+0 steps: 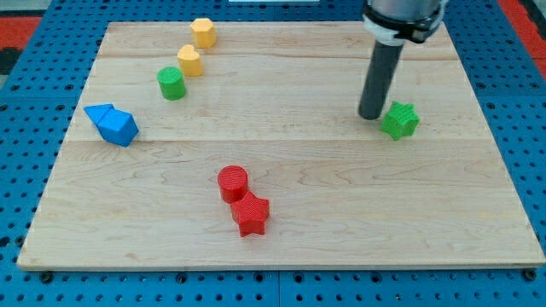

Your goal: Slide the green circle to the left side of the green star

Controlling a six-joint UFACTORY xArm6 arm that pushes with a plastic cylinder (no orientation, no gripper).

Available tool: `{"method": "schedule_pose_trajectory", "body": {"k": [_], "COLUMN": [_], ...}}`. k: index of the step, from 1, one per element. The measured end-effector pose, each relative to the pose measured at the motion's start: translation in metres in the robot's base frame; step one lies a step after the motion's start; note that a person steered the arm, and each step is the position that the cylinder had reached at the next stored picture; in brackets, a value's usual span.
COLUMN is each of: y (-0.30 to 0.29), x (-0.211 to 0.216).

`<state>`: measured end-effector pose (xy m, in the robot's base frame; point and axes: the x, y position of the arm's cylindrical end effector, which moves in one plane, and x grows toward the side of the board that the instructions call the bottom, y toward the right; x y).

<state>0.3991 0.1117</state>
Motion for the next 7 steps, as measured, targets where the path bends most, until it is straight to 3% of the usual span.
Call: {"method": "schedule_pose_trajectory", "body": {"k": [3, 4, 6, 7], "y": [-0.331, -0.326, -0.191, -0.225], "x": [-0.003, -0.057, -0.036, -0.039]}}
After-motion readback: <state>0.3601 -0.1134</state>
